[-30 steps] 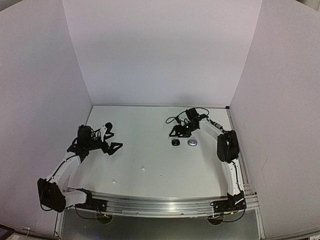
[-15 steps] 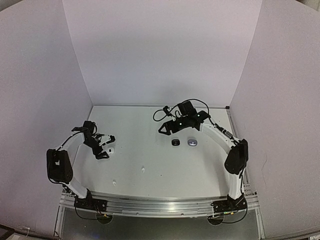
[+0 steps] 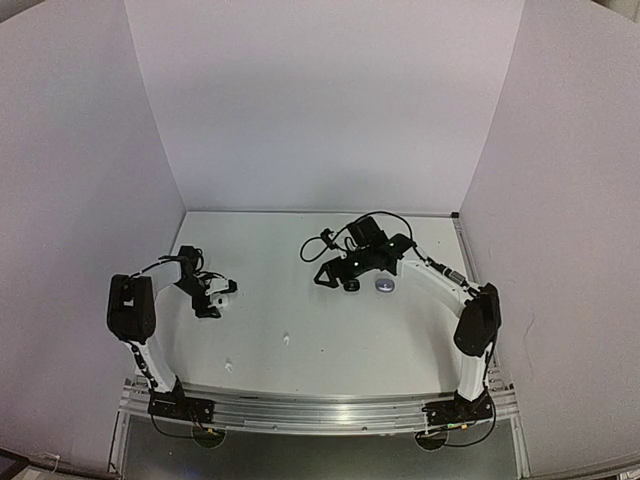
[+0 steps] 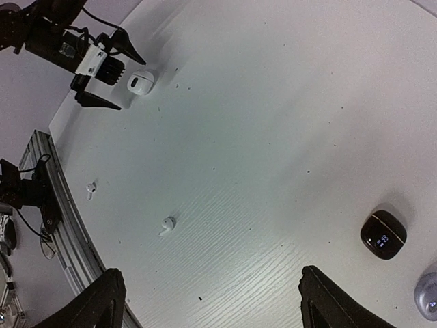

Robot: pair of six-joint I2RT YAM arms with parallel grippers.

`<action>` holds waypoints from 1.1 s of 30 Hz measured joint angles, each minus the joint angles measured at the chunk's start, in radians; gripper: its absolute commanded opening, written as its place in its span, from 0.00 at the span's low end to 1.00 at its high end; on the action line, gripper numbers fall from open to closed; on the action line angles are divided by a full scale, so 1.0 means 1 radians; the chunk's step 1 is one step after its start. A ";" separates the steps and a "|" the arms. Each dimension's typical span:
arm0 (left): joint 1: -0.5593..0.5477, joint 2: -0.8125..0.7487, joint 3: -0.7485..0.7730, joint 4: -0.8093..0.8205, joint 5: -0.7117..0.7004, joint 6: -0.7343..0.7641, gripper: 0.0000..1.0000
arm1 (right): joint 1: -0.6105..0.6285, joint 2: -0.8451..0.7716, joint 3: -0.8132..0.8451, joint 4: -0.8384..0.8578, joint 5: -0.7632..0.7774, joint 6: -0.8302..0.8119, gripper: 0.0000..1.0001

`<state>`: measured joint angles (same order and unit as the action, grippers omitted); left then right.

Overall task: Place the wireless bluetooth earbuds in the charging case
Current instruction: Pick up the charging case from the center of the board.

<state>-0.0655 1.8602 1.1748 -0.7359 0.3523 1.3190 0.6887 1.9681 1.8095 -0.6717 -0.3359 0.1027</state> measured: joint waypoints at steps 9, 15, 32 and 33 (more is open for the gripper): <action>-0.001 0.067 0.032 0.021 -0.008 0.050 0.51 | 0.018 -0.005 0.000 0.018 0.000 0.020 0.84; -0.001 0.067 0.033 0.019 0.002 0.087 0.15 | 0.023 -0.005 0.000 0.020 0.001 0.038 0.84; -0.070 -0.476 0.012 -0.051 0.231 0.251 0.15 | 0.162 0.002 0.079 0.186 0.131 0.406 0.71; -0.090 -0.541 -0.019 -0.009 0.242 0.251 0.15 | 0.182 0.015 0.105 0.208 0.140 0.424 0.69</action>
<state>-0.1559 1.3188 1.1559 -0.7449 0.5941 1.5699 0.8705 1.9828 1.9146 -0.4642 -0.1963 0.5269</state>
